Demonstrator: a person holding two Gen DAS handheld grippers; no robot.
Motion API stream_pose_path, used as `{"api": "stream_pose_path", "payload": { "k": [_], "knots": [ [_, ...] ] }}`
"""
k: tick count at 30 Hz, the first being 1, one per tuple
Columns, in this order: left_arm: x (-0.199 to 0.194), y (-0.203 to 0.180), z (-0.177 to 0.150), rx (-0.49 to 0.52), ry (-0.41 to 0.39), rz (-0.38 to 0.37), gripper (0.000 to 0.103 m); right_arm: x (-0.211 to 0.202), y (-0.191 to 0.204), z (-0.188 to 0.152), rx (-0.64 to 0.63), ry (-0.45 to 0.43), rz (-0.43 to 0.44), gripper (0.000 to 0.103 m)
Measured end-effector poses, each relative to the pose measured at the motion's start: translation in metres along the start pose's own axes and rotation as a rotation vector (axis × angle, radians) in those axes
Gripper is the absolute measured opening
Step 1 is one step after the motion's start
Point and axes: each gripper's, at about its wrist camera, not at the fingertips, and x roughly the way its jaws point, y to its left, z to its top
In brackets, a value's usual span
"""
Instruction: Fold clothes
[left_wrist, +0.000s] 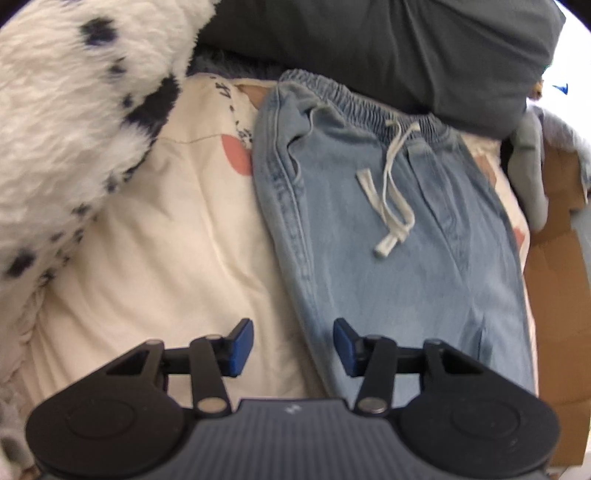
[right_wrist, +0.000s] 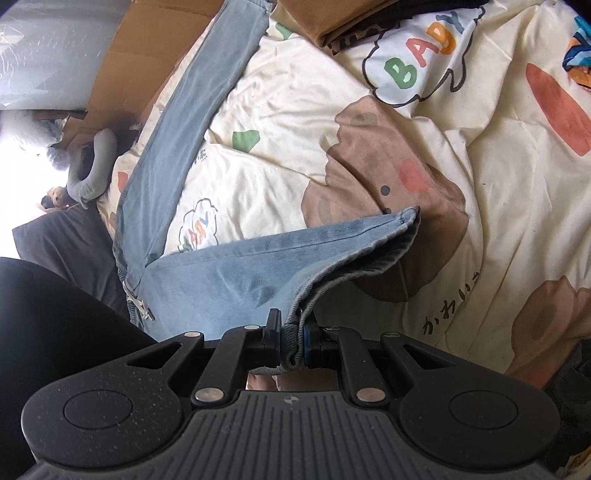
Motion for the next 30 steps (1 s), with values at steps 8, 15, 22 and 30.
{"api": "stream_pose_path", "payload": {
  "k": [8, 15, 22, 30],
  "knots": [
    [0.025, -0.007, 0.029, -0.058, -0.028, 0.014, 0.034, -0.005, 0.0, -0.002, 0.019, -0.021, -0.024, 0.009],
    [0.029, -0.008, 0.043, -0.112, -0.04, -0.008, 0.011, -0.009, 0.007, -0.002, 0.018, -0.037, -0.027, 0.009],
    [0.01, -0.02, 0.047, -0.06, -0.057, -0.04, 0.008, -0.014, 0.009, 0.001, 0.02, -0.066, -0.011, 0.009],
    [-0.011, -0.057, 0.057, 0.004, -0.082, -0.096, 0.006, -0.027, 0.02, 0.012, 0.005, -0.121, 0.025, 0.009]
  ]
}}
